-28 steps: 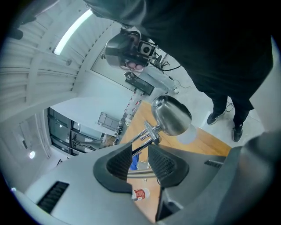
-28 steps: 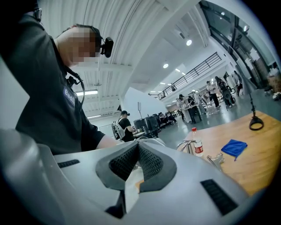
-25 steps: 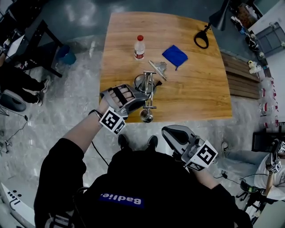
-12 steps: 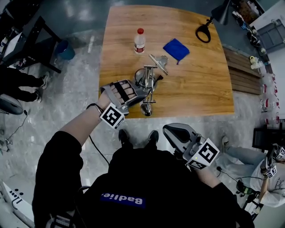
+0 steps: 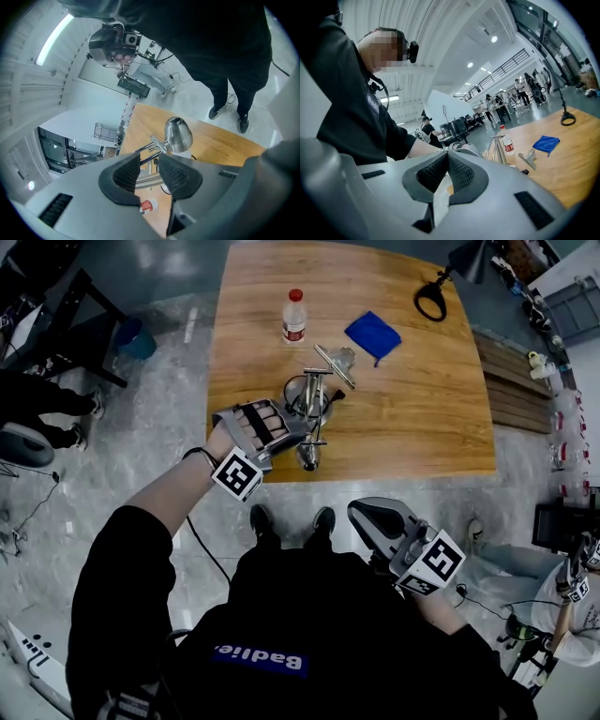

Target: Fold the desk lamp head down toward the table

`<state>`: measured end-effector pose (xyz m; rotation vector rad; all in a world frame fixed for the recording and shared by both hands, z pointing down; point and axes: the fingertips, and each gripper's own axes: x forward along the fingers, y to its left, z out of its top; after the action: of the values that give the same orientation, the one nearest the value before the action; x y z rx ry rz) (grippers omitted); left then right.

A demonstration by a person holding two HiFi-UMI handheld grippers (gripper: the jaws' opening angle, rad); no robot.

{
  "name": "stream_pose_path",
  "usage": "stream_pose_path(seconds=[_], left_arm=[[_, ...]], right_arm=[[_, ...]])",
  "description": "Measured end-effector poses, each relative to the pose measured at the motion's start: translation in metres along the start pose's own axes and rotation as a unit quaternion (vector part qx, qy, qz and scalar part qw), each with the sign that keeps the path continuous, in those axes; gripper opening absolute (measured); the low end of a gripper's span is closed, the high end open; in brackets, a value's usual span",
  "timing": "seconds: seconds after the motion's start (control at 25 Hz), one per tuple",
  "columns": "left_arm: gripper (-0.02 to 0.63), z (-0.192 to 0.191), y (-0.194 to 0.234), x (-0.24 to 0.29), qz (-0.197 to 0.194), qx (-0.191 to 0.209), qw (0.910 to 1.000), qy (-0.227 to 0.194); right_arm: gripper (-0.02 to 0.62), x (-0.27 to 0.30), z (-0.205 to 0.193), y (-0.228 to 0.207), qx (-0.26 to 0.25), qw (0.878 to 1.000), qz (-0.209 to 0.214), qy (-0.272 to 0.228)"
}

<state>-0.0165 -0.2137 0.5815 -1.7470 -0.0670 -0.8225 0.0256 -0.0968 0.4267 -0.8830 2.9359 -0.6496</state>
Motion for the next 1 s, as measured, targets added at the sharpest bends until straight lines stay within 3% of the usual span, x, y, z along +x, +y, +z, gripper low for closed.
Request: stream_pose_path(seconds=[0.68, 0.88, 1.0], left_arm=[[0.110, -0.006, -0.012, 0.012, -0.013, -0.056, 0.9982, 0.016], [0.110, -0.002, -0.009, 0.013, -0.034, -0.102, 0.9941, 0.014], [0.109, 0.007, 0.005, 0.000, -0.026, -0.129, 0.9913, 0.010]], right_arm=[[0.005, -0.010, -0.003, 0.001, 0.003, 1.000, -0.007, -0.008], [0.005, -0.015, 0.004, 0.002, -0.007, 1.000, 0.002, -0.018], [0.005, -0.018, 0.010, 0.005, -0.012, 0.999, 0.019, -0.025]])
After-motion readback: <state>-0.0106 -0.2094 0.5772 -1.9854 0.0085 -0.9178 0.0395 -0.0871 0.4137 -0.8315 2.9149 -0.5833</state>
